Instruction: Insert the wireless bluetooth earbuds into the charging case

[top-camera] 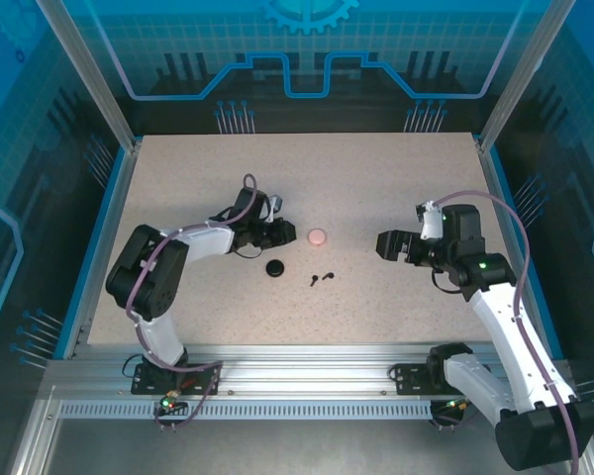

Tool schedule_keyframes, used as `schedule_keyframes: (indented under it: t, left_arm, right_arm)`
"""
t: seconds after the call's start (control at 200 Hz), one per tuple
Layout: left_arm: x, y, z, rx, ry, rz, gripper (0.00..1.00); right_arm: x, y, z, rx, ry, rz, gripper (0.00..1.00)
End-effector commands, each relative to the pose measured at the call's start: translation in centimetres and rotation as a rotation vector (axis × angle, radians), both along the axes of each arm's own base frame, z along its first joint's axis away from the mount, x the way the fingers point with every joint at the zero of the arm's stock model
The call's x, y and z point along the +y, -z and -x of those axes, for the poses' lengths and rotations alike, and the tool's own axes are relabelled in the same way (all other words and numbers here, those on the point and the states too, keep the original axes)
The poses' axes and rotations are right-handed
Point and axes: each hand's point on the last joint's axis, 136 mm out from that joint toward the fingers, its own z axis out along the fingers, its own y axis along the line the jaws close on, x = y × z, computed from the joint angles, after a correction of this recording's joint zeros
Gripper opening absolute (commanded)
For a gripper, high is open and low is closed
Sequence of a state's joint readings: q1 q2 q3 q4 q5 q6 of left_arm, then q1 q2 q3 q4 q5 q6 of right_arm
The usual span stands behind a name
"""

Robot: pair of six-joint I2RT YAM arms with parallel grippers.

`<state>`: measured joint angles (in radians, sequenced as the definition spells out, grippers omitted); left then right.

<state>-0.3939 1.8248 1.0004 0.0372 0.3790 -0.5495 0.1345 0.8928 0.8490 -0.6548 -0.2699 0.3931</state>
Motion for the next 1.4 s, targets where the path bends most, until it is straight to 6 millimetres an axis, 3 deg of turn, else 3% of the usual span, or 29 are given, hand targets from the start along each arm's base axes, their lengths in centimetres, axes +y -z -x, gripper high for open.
schedule_keyframes:
  t: [0.0,0.25,0.395,0.59,0.72,0.745,0.94,1.151,1.281,1.391]
  left_arm:
    - [-1.0,1.2,0.9,0.107,0.02,0.03,0.05]
    - [-0.9,3.6,1.3,0.173,0.007,0.014,0.16]
    - [-0.2,3.8,1.4,0.17,-0.004,-0.027,0.3]
    - [1.1,3.8,1.9,0.161,-0.006,-0.112,0.39]
    - [2.3,3.1,2.2,0.135,-0.012,-0.17,0.47]
    - [2.5,2.9,2.2,0.127,-0.014,-0.181,0.48]
    - [4.7,-0.2,2.3,0.049,-0.044,-0.219,0.52]
    - [8.7,-6.5,2.6,-0.154,-0.167,-0.246,0.54]
    - [11.9,-10.3,3.7,-0.301,-0.293,-0.256,0.62]
    - [14.7,-12.2,5.3,-0.395,-0.388,-0.289,0.7]
  right_arm:
    - [-0.4,0.0,0.2,0.003,0.015,-0.011,1.0]
    - [-0.3,0.2,0.4,0.003,0.001,-0.007,1.0]
    - [0.1,0.0,0.4,0.011,-0.019,-0.023,1.0]
    - [1.0,-0.5,0.4,0.012,-0.081,-0.048,1.0]
    - [1.1,0.6,0.4,0.069,-0.083,-0.047,1.0]
    - [1.2,-0.3,0.0,0.05,-0.086,-0.05,1.0]
    - [3.2,0.1,-0.2,0.072,-0.164,-0.004,1.0]
    - [9.1,1.0,-0.1,0.049,-0.421,0.239,1.0]
    - [12.8,2.4,-0.5,0.074,-0.535,0.317,1.0]
    - [15.9,4.0,-0.7,0.093,-0.629,0.419,0.99]
